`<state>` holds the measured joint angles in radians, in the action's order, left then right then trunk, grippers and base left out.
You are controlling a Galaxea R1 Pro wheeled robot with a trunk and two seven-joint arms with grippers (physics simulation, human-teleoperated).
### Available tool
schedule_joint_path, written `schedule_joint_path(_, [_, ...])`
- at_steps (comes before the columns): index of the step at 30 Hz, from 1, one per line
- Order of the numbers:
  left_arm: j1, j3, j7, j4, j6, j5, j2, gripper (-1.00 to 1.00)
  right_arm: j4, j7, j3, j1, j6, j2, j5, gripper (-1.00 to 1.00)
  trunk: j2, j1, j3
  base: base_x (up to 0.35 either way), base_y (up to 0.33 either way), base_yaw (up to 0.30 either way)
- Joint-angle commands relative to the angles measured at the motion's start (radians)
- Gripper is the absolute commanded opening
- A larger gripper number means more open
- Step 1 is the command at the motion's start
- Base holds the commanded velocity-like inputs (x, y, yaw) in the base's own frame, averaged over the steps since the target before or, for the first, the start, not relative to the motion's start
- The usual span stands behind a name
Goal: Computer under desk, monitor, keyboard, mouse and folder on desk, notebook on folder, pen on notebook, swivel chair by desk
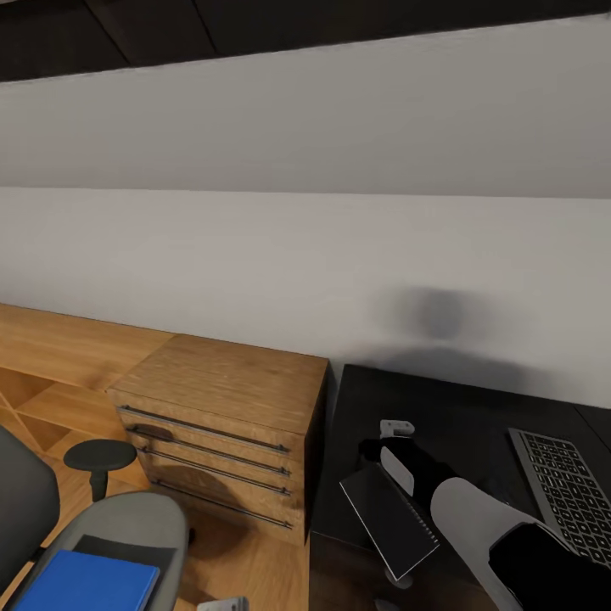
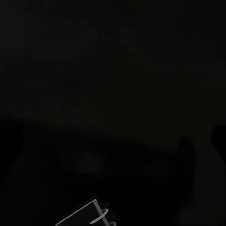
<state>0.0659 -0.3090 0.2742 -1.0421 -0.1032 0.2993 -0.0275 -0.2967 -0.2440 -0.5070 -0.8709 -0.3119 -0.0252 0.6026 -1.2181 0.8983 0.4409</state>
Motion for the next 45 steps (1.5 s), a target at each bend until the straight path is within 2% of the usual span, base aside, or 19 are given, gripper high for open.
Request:
schedule_joint_path(1, [0.000,-0.002,0.006,-0.003,-0.004,0.007,0.000,1.00,-0.002,-0.008,-0.008,-0.001,-0.004,0.001,0.009,1.00,-0.001,0.000,0.001,0.000,0.000,0.000])
schedule_joint_path(8, [0.000,-0.002,0.006,-0.003,-0.004,0.007,0.000,1.00,0.000,-0.008,-0.008,-0.001,-0.004,0.001,0.009,1.00,-0.050,0.027,0.023,0.000,0.000,0.000])
schedule_joint_path(37, [0.000,0.001,0.007,0.009,-0.004,0.006,0.005,1.00,0.003,-0.015,-0.008,-0.001,-0.015,0.000,0.009,1.00,-0.050,0.027,0.023,-0.019,0.000,0.000])
schedule_joint_path(45, [0.000,0.001,0.008,0.009,-0.004,0.006,0.005,1.00,0.004,-0.015,-0.008,0.000,-0.017,-0.001,0.009,1.00,-0.050,0.027,0.023,-0.184,0.000,0.000])
